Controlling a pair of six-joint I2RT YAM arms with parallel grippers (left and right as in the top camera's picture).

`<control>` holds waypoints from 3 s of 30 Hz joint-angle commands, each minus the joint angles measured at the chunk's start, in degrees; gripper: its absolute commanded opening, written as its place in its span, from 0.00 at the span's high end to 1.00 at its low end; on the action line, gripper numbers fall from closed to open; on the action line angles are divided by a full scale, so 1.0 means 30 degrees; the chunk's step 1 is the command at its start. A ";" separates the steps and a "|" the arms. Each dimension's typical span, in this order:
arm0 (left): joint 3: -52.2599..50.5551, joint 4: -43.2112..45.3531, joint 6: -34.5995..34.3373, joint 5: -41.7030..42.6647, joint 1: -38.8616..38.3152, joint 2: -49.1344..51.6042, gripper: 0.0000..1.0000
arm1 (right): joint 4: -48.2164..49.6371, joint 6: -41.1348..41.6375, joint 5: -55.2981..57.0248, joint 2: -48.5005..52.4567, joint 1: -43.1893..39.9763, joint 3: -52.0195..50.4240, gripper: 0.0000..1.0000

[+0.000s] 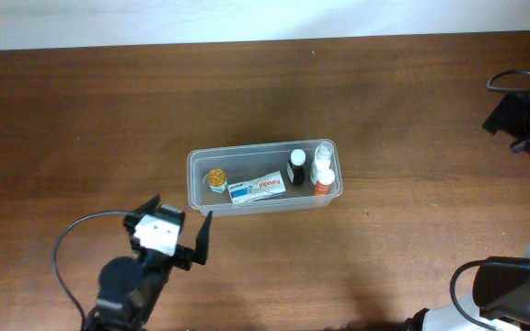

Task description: Pack container

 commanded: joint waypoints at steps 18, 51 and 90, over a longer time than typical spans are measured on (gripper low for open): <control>-0.4983 0.6506 0.0379 0.1821 0.3126 -0.5413 0.01 | 0.0000 0.0109 0.0022 -0.0525 -0.0066 0.0299 0.02; -0.5639 0.2011 0.1370 -0.0568 0.4758 -0.6696 0.01 | 0.0000 0.0109 0.0022 -0.0525 -0.0066 0.0299 0.02; -0.5639 0.2011 0.1370 -0.0568 0.4758 -0.6696 0.01 | 0.0080 0.0095 0.0124 -0.3592 0.5413 0.0299 0.02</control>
